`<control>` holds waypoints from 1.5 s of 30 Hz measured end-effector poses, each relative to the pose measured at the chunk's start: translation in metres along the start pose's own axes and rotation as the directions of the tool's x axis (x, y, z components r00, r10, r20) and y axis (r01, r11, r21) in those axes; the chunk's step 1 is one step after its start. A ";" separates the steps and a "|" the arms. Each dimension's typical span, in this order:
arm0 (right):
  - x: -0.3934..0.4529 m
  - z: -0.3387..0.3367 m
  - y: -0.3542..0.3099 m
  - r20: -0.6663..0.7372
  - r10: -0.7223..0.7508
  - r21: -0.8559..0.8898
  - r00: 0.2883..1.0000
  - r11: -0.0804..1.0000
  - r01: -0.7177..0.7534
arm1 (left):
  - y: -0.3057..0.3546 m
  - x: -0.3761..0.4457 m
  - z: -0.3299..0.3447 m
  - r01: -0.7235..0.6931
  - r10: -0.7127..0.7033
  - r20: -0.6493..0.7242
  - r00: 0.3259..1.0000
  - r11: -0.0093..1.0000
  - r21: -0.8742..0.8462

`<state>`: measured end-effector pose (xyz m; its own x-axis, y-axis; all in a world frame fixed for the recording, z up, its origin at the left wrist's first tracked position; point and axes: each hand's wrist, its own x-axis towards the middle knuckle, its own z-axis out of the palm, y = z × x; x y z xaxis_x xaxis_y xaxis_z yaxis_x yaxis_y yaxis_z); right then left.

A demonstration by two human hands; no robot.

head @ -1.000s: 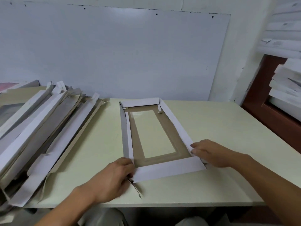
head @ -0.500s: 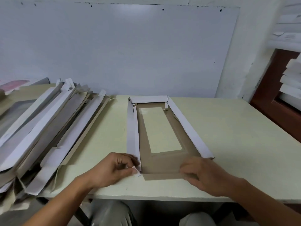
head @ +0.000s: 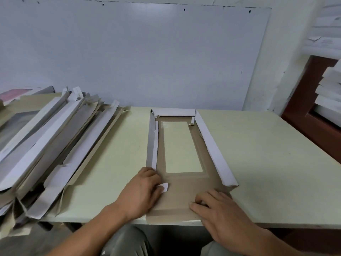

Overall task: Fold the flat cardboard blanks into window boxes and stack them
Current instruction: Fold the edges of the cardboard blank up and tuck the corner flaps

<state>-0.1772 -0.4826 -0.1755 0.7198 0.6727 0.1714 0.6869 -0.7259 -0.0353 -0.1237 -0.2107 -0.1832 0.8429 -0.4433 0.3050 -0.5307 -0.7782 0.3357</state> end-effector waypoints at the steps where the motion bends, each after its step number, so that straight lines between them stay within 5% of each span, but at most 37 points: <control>1: 0.001 -0.007 0.000 0.037 0.002 -0.044 0.999 0.999 0.000 | 0.000 0.000 0.003 -0.020 0.021 -0.025 0.999 0.999 0.041; 5: 0.000 -0.029 0.026 0.056 0.216 0.207 0.975 0.953 -0.223 | -0.001 -0.002 0.010 -0.003 0.016 -0.076 0.997 0.987 0.163; 8: -0.001 -0.038 0.064 -0.152 0.556 0.217 0.817 0.825 -0.522 | 0.000 -0.003 0.010 0.023 -0.012 -0.063 0.998 0.983 0.184; 10: 0.000 -0.035 0.081 0.003 0.658 0.231 0.753 0.732 -0.641 | 0.002 -0.003 0.009 0.019 -0.011 -0.053 0.999 0.987 0.162; 12: 0.002 -0.025 0.089 0.154 0.637 0.205 0.755 0.727 -0.656 | 0.004 -0.004 0.007 0.013 -0.005 -0.054 0.999 0.989 0.146; 18: 0.012 -0.007 0.091 0.114 0.494 0.196 0.862 0.839 -0.507 | 0.013 -0.005 0.002 0.061 -0.035 -0.157 0.987 0.985 0.164; 22: 0.008 -0.016 0.093 0.255 0.346 0.308 0.903 0.856 -0.415 | 0.016 -0.005 -0.005 0.100 -0.085 -0.091 0.992 0.981 0.166; 27: 0.001 -0.048 0.103 0.588 0.236 0.356 0.774 0.783 -0.510 | 0.014 -0.001 -0.012 0.027 -0.041 0.073 0.996 0.983 0.183; 30: 0.002 -0.055 0.099 0.674 0.212 0.278 0.708 0.815 -0.508 | 0.014 -0.001 -0.015 0.054 -0.062 0.079 0.995 0.994 0.098; 38: -0.006 -0.030 0.098 0.420 0.201 0.254 0.885 0.910 -0.327 | 0.003 -0.008 -0.028 -0.019 0.044 0.173 0.984 0.989 -0.147; 42: -0.006 -0.019 0.104 0.326 0.229 0.322 0.917 0.885 -0.335 | -0.005 -0.010 -0.041 0.030 0.059 0.315 0.947 0.962 -0.270; 45: -0.003 -0.012 0.104 0.253 0.274 0.281 0.928 0.897 -0.341 | -0.003 -0.009 -0.037 -0.046 0.097 0.258 0.961 0.980 -0.194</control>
<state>-0.1090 -0.5619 -0.1684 0.8815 0.4615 -0.0998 0.3986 -0.8407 -0.3666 -0.1327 -0.1881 -0.1536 0.7817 -0.6163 0.0953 -0.5763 -0.6555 0.4880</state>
